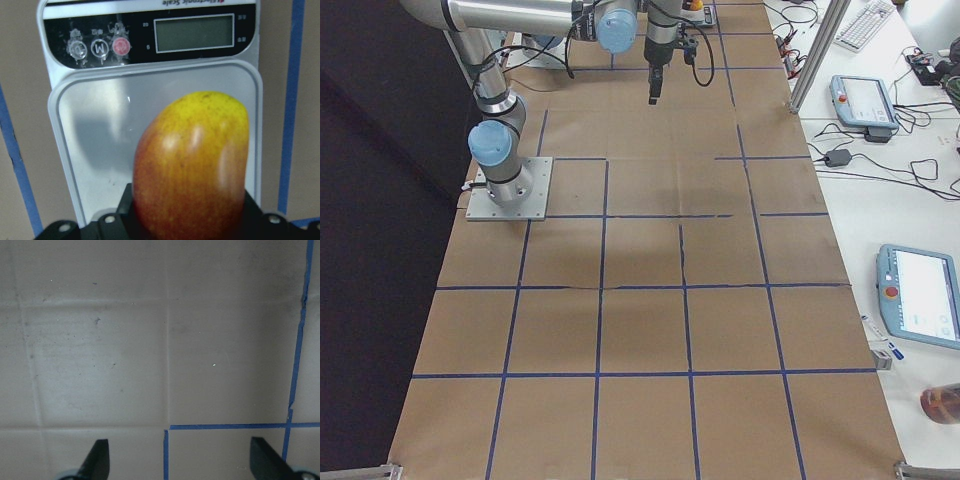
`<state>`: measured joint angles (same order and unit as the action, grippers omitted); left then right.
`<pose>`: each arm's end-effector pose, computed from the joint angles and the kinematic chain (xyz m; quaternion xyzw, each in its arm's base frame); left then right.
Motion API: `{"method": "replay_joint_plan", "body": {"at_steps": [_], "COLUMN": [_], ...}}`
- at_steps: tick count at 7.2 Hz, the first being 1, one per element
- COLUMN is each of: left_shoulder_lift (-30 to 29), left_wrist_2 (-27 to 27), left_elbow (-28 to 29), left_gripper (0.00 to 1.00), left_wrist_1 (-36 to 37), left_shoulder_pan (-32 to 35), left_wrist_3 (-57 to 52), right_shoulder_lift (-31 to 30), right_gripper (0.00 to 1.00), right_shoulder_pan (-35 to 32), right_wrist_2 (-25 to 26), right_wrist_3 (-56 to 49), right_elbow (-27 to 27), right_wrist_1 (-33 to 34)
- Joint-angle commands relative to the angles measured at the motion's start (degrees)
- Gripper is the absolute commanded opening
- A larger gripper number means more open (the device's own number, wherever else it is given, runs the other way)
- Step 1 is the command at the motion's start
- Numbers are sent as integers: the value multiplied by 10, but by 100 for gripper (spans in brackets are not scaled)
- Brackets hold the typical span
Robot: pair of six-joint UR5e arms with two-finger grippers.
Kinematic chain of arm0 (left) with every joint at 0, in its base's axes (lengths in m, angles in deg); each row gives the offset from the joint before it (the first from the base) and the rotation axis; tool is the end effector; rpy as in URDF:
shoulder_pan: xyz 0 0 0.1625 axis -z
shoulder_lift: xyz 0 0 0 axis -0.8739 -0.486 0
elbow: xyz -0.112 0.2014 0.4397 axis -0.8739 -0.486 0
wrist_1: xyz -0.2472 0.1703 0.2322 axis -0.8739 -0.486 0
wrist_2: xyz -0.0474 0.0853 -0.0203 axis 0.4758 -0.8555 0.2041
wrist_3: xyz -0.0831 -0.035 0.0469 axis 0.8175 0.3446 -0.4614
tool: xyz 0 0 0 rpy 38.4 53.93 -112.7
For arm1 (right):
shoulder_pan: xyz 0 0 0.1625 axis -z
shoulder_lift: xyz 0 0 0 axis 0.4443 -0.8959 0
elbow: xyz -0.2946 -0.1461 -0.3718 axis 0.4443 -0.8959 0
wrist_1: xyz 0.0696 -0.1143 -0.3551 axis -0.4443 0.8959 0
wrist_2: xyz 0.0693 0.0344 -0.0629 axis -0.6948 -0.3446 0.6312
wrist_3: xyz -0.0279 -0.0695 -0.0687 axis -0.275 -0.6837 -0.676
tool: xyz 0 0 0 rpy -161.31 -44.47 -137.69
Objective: Weigh mango
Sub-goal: 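Lower the mango onto the scale platform and open the left gripper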
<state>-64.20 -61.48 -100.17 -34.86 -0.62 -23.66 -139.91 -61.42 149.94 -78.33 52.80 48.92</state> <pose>0.2319 -0.6769 0.2964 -0.0434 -0.9969 -0.0532 0.0376 0.1178 -0.4376 0.5195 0.0080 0.9991 0.0419 0.0074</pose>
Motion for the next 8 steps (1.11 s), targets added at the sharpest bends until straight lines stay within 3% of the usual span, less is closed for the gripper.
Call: {"method": "replay_joint_plan", "body": {"at_steps": [1, 2, 3, 5, 8], "left_shoulder_lift": [-4, -4, -2, 9, 146], "left_wrist_2": [0, 0, -2, -4, 4], "left_elbow": [-5, -6, -7, -10, -35], "left_gripper": [76, 93, 99, 100, 99], "left_wrist_1": [51, 51, 50, 44, -8], "left_shoulder_pan": [0, 0, 0, 0, 22], "left_wrist_3": [-4, -5, -5, -1, 104], "right_shoulder_lift": [0, 0, 0, 0, 0], "right_gripper": [100, 100, 100, 100, 100], "right_shoulder_pan": [0, 0, 0, 0, 0], "right_wrist_2": [0, 0, 0, 0, 0], "right_wrist_3": [0, 0, 0, 0, 0], "right_elbow": [0, 0, 0, 0, 0], "right_wrist_1": [0, 0, 0, 0, 0]}}
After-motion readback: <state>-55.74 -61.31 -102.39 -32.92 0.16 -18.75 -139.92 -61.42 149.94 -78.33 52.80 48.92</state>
